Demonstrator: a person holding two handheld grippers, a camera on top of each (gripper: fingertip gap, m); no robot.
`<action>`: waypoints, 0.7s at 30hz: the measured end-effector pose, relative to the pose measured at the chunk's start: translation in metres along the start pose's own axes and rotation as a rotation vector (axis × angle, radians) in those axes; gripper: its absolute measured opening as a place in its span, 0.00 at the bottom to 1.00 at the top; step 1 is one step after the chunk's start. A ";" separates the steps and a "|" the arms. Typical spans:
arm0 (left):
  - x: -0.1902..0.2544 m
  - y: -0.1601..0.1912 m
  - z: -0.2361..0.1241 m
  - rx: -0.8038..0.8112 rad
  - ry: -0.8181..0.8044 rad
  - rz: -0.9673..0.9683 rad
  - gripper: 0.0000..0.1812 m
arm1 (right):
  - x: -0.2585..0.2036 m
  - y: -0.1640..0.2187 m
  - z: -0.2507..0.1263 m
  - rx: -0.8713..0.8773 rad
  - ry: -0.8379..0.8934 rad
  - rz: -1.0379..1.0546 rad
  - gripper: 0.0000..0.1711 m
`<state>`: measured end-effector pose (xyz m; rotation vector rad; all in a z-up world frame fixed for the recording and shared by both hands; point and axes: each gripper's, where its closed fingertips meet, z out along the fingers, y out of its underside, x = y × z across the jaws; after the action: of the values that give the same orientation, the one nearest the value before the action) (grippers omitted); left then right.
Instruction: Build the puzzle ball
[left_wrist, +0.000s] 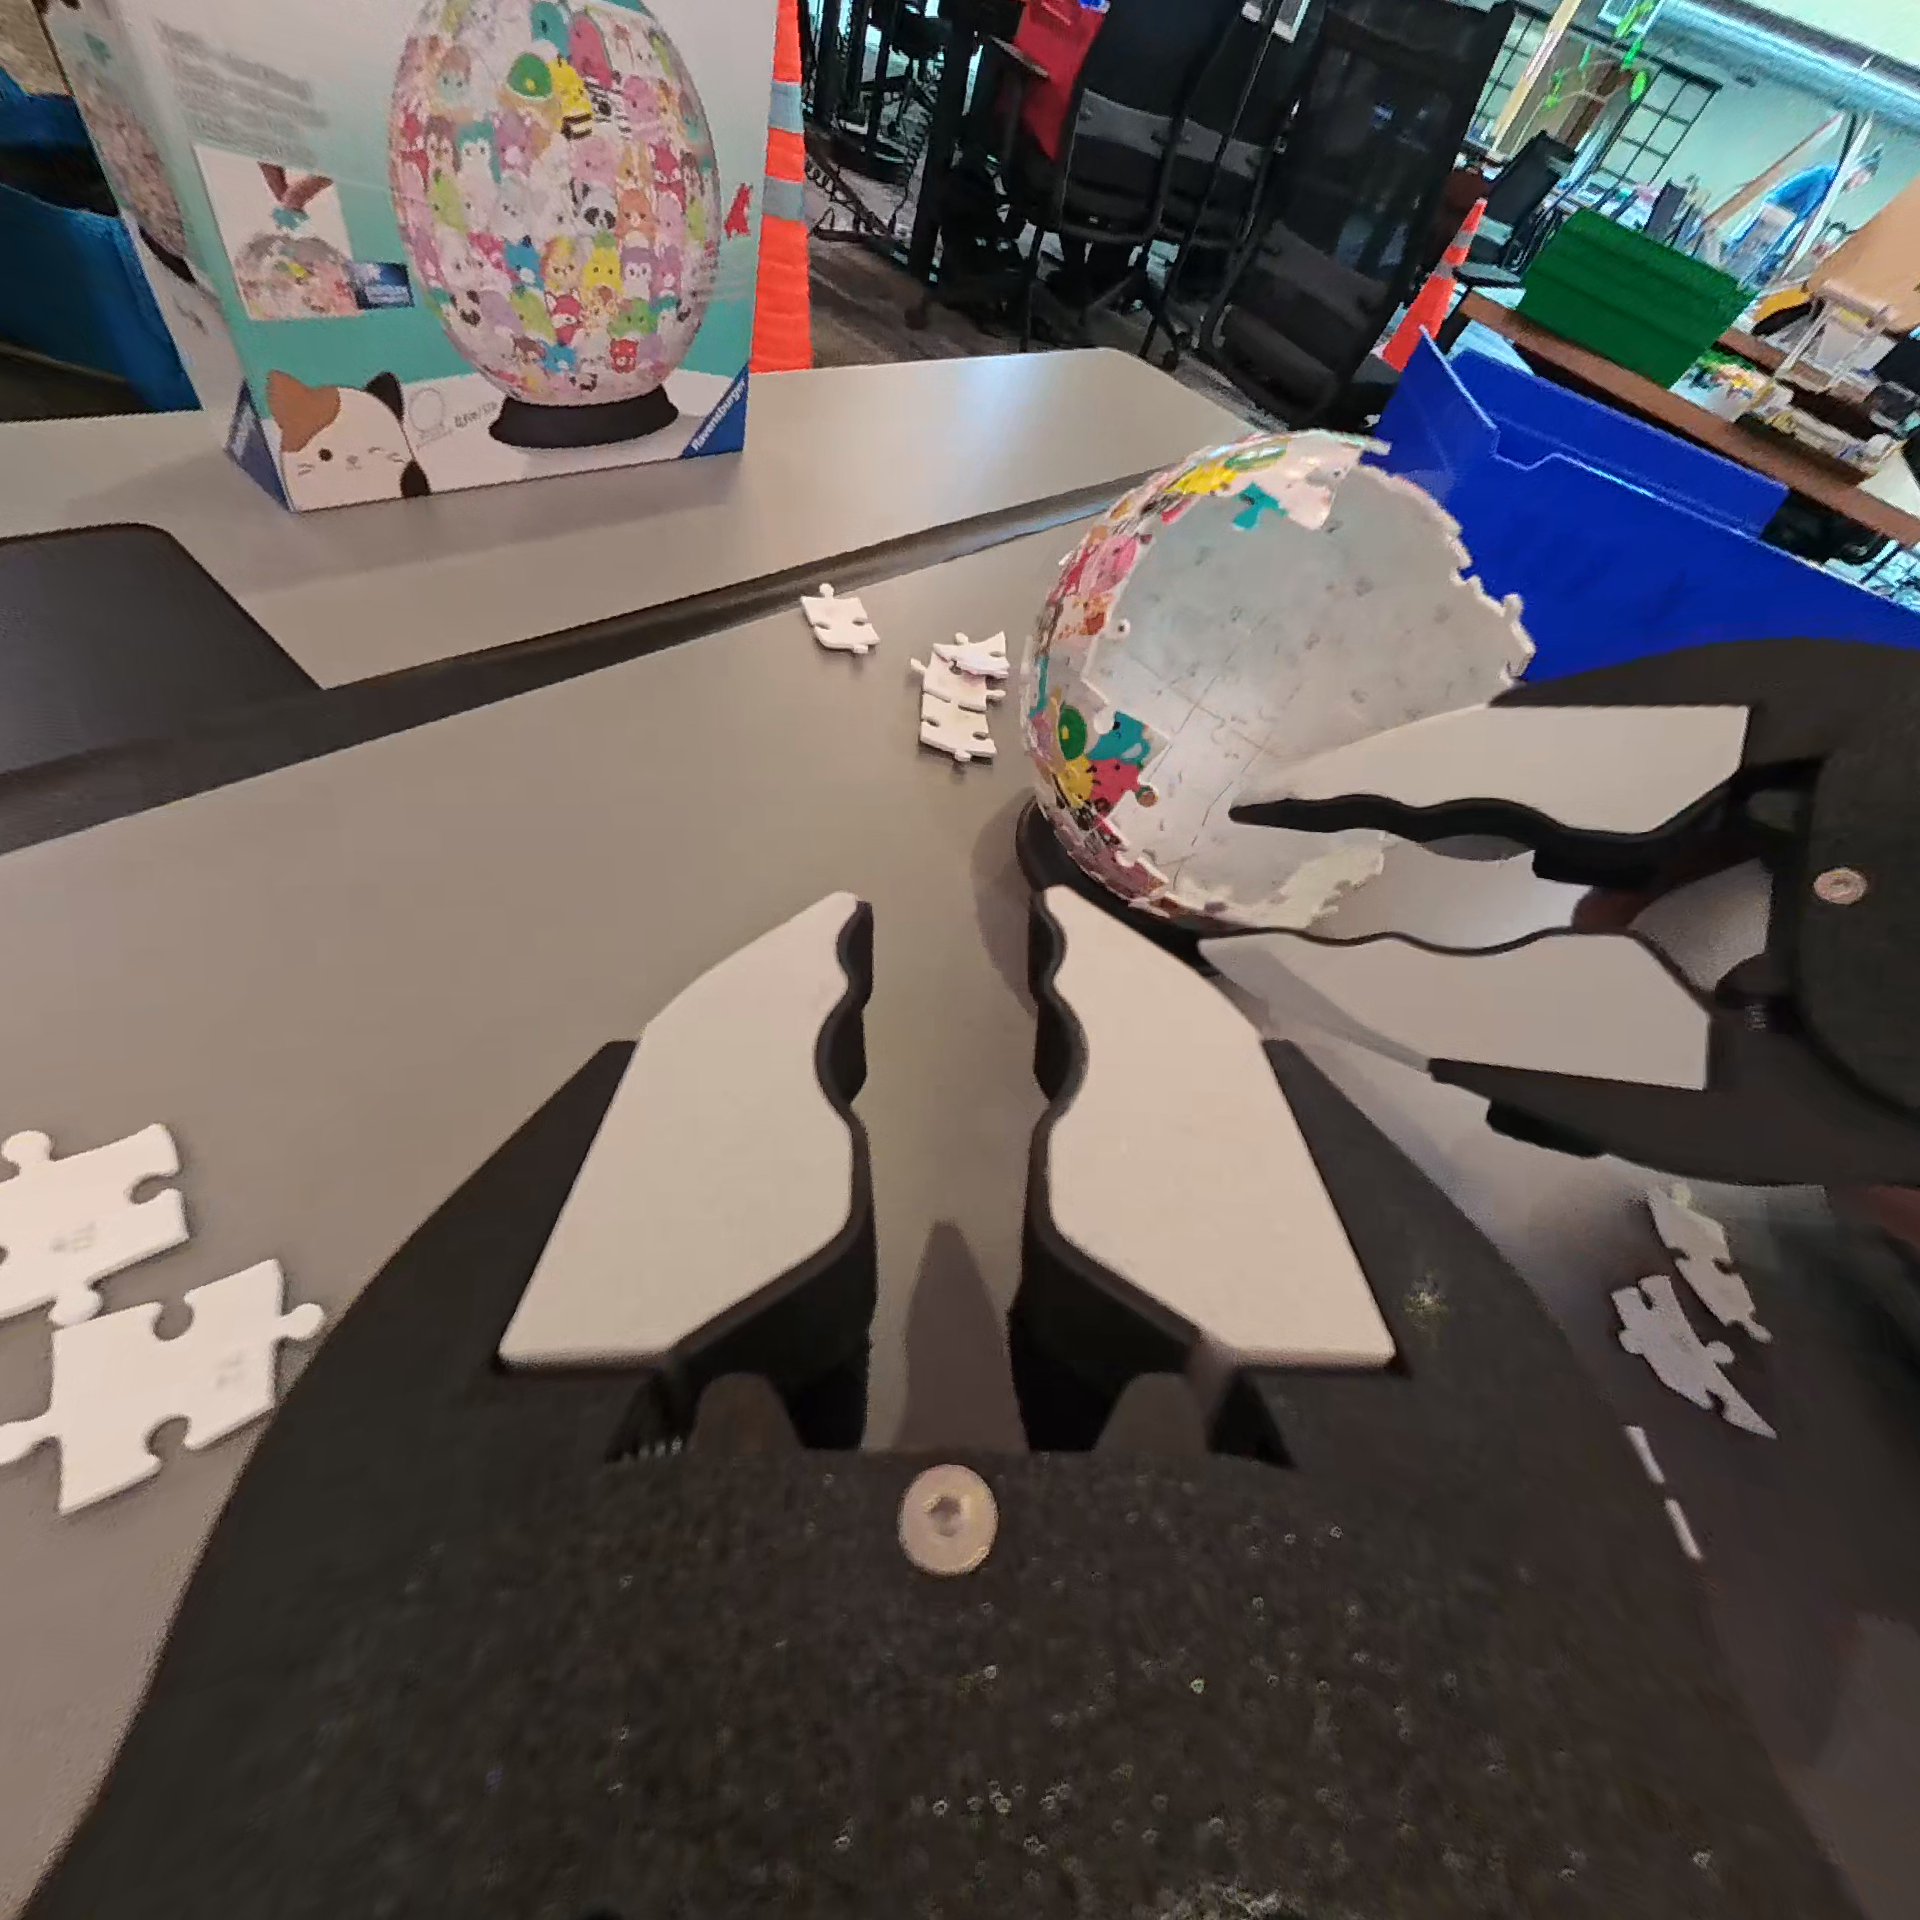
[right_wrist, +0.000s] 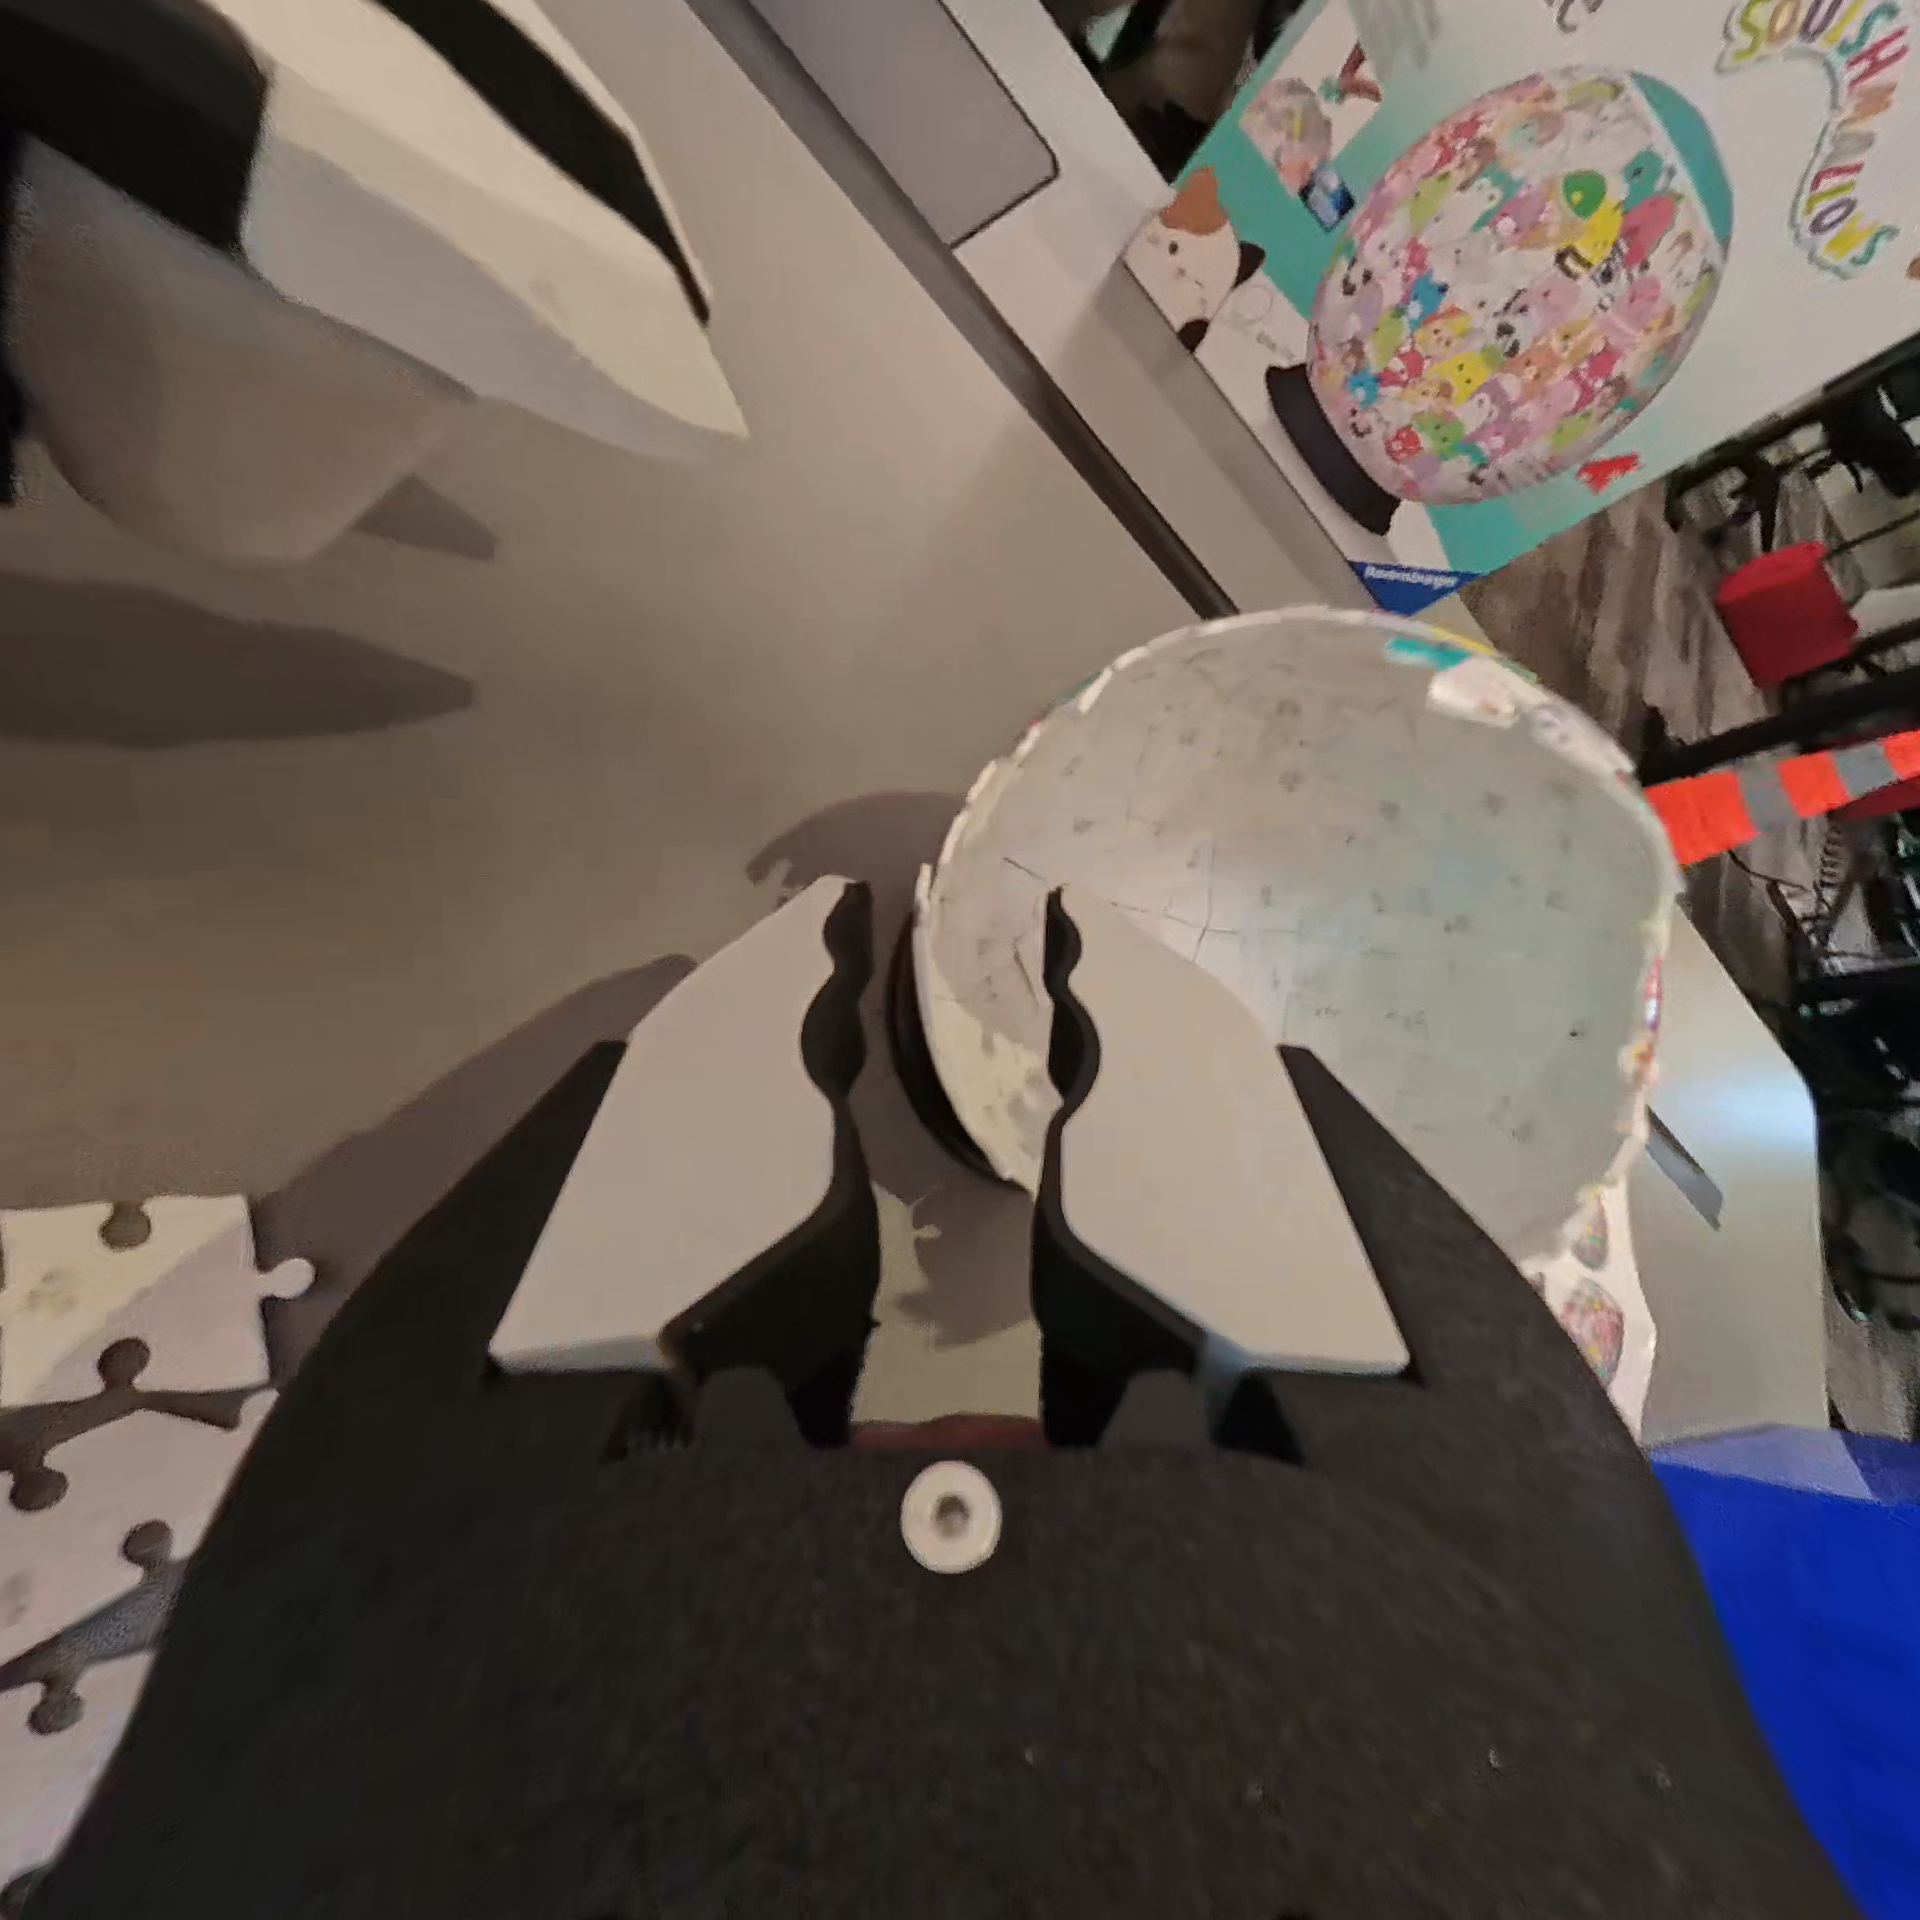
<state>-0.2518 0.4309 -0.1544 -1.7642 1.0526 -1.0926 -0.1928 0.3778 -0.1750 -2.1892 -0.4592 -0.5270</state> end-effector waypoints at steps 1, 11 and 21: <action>0.001 0.001 0.000 -0.008 0.003 0.006 0.15 | -0.002 0.001 0.000 -0.008 0.009 0.006 0.18; 0.005 0.013 0.007 -0.084 -0.007 0.057 0.15 | 0.000 0.007 0.017 -0.105 0.022 0.050 0.11; 0.009 0.014 0.008 -0.086 0.014 0.036 0.15 | -0.001 0.006 0.021 -0.101 0.033 0.032 0.03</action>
<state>-0.2447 0.4195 -0.1673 -1.7998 1.1513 -1.0529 -0.1861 0.3905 -0.1911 -2.2767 -0.3868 -0.5795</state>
